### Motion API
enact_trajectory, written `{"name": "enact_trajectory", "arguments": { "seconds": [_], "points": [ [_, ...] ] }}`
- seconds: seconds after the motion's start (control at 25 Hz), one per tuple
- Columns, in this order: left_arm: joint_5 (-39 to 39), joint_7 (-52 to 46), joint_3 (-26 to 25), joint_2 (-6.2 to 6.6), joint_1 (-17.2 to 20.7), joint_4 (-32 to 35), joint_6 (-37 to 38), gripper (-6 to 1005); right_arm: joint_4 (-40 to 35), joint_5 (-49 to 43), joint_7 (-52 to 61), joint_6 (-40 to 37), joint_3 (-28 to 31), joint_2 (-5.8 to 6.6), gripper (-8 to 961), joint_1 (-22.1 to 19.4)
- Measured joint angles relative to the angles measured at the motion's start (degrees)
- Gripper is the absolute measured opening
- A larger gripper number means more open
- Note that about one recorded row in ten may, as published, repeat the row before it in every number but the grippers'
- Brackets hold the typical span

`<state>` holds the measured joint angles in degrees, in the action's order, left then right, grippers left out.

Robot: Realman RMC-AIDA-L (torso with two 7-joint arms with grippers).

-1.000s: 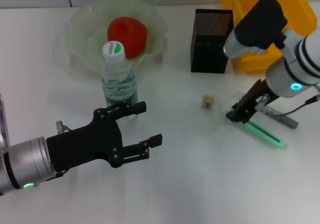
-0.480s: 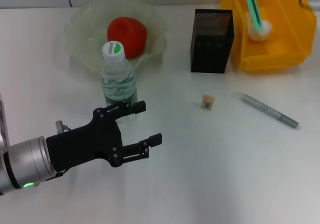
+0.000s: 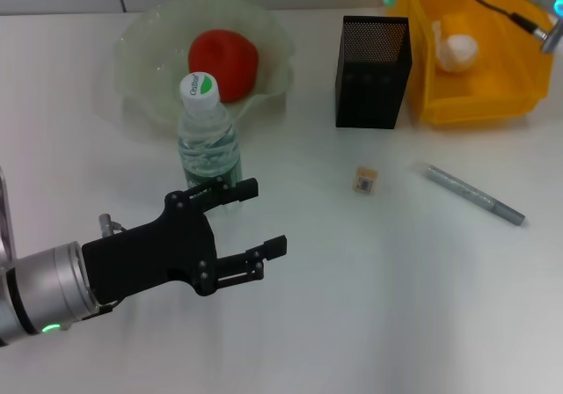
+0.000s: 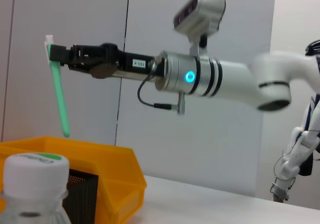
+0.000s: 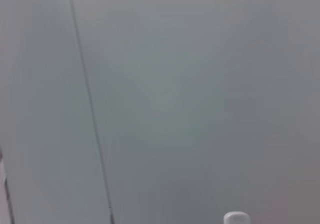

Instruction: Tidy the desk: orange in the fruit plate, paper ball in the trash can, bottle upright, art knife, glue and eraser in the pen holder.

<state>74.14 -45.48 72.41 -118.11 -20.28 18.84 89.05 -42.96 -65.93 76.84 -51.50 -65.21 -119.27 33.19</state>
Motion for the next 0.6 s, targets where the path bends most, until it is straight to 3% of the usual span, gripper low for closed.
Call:
{"name": "enact_trajectory", "arguments": {
  "seconds": [0.12, 0.28, 0.6],
  "points": [
    [-0.1, -0.1, -0.1, -0.01, 0.2, 0.1, 0.1, 799, 7.2, 8.5, -9.3, -2.1, 0.3, 0.01, 261, 1.1],
    [-0.2, 0.0, -0.2, -0.01, 0.3, 0.1, 0.0, 798, 14.2, 10.5, -13.8, -2.3, 0.3, -0.03, 278, 3.1],
    [-0.2, 0.2, -0.2, -0.09, -0.2, 0.1, -0.4, 798, 17.7, 10.7, -15.1, -1.8, -0.2, -0.32, 311, 4.3]
  ]
}}
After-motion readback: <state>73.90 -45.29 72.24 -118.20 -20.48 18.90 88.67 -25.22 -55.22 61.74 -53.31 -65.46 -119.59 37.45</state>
